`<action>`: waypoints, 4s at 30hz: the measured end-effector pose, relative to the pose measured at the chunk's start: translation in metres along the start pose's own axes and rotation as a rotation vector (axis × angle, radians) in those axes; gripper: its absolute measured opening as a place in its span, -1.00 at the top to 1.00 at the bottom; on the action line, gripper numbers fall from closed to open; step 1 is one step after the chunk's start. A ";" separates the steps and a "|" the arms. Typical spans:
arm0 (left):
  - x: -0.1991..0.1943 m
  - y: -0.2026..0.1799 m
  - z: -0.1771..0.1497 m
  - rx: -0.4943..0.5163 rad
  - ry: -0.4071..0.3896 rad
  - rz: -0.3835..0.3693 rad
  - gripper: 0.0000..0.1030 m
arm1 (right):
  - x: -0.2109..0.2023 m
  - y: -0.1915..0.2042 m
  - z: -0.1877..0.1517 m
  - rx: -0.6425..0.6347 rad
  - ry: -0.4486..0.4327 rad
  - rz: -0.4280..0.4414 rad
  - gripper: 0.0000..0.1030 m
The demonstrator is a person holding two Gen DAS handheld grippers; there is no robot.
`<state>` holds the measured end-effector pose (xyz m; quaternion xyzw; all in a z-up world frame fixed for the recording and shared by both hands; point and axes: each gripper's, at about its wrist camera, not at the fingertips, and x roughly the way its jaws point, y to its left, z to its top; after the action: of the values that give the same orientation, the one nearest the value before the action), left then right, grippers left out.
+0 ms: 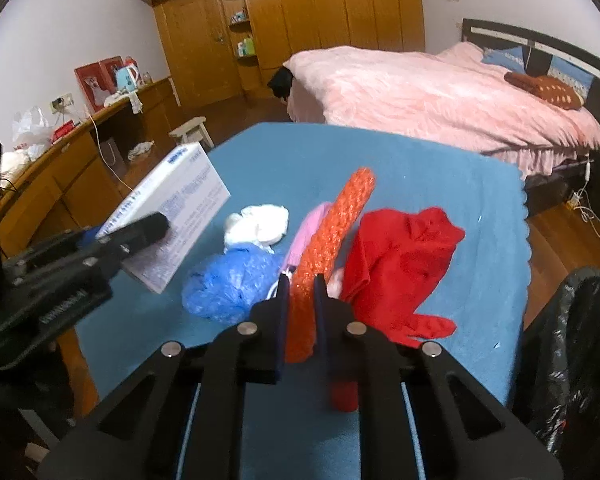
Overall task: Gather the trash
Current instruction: 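Grasp the white alcohol-pad box with the left gripper while the right grasps the orange mesh sleeve, then carry the box and sleeve over the bin and release both, then move the left gripper to the blue plastic bag and grasp it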
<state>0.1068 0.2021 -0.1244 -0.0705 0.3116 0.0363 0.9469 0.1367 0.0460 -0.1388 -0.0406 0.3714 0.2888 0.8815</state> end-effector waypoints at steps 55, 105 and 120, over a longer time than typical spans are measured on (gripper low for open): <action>0.025 -0.343 -0.006 0.344 0.038 -0.502 0.42 | -0.216 -0.255 -0.100 0.374 -0.192 -0.468 0.79; 0.010 -0.062 0.007 0.092 -0.022 0.047 -0.75 | -0.081 -0.104 -0.022 0.173 -0.181 -0.224 -0.87; 0.049 -0.024 -0.019 0.044 0.088 0.088 -0.65 | -0.037 -0.087 -0.027 0.122 -0.098 -0.206 -0.87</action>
<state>0.1379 0.1765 -0.1658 -0.0373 0.3567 0.0677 0.9310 0.1453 -0.0516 -0.1456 -0.0106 0.3386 0.1754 0.9244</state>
